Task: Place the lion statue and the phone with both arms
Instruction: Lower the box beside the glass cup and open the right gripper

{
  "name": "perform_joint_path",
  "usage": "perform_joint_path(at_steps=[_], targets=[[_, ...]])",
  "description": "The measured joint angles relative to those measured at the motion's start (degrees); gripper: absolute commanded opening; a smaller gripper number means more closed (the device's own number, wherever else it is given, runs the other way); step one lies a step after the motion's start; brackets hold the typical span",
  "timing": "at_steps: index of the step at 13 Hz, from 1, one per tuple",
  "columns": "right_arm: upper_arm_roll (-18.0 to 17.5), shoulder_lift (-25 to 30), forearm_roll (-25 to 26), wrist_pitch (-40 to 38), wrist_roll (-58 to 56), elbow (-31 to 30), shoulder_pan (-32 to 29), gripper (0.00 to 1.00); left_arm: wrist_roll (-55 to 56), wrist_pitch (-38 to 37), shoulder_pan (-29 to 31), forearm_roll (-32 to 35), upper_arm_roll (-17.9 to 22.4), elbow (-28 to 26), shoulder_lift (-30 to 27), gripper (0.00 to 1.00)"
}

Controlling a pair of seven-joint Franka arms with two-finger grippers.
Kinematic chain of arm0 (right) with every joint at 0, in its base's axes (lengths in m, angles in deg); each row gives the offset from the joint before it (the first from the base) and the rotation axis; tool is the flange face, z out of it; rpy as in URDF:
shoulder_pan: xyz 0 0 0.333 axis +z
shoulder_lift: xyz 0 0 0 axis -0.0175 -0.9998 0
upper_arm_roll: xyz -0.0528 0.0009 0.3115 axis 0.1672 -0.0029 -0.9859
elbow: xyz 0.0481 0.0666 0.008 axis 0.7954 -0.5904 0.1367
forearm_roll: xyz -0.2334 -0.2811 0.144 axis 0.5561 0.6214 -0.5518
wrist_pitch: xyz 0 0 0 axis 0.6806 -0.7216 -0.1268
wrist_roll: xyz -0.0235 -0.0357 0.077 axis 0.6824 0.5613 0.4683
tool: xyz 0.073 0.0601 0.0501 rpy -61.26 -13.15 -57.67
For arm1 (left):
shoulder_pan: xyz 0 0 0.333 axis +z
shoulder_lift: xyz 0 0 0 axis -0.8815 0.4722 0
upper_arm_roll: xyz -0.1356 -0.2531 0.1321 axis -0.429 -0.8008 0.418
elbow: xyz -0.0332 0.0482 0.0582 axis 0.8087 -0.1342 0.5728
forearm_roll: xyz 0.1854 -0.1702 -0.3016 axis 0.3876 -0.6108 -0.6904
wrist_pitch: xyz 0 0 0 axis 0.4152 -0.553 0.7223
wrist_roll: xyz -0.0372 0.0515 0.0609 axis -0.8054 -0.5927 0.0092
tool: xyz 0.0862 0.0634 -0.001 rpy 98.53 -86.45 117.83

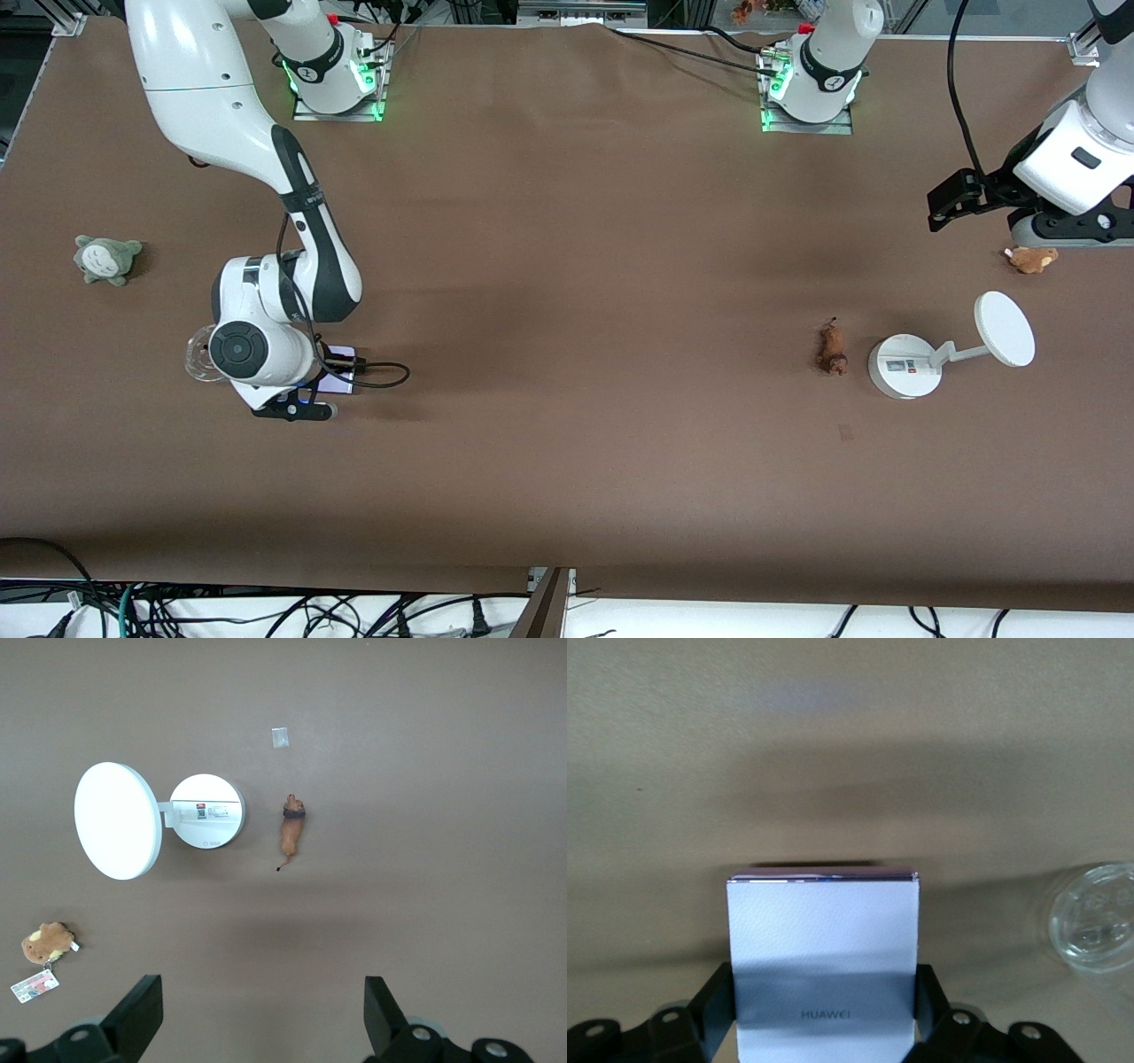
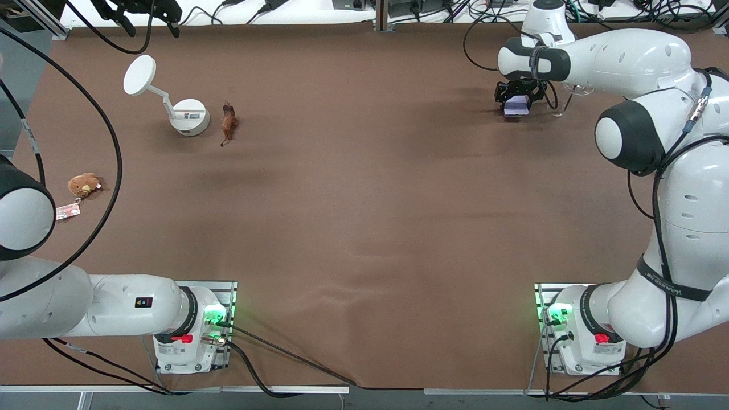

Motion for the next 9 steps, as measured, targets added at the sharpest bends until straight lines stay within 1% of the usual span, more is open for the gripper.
perform_joint_path(at_steps=[1,2,3,4,7,9], targets=[[0.04,0.01,0.0,0.76,-0.04,-0.62,0.0,0.38,0.0,-0.08,-0.08,0.0,-0.04,0.0,0.0,1.0],[0.03,0.02,0.0,1.68,-0.12,-1.27,0.01,0.42,0.0,-0.11,-0.09,0.0,-0.03,0.0,0.0,1.0],[0.04,0.29,0.0,2.14,-0.21,-1.71,0.03,0.77,0.0,-0.15,-0.09,0.0,-0.02,0.0,0.0,1.0],[0.05,0.53,0.0,2.17,-0.24,-2.05,0.03,1.0,0.0,-0.22,-0.09,0.0,-0.02,0.0,0.0,1.0],[0.34,1.44,0.02,2.34,-0.56,-2.19,0.03,1.0,0.0,-0.34,-0.09,0.0,-0.02,0.0,-0.01,1.0],[0.49,3.24,0.03,2.49,-0.77,-1.95,0.03,1.0,0.0,-0.37,-0.09,0.0,-0.02,0.0,-0.02,1.0]])
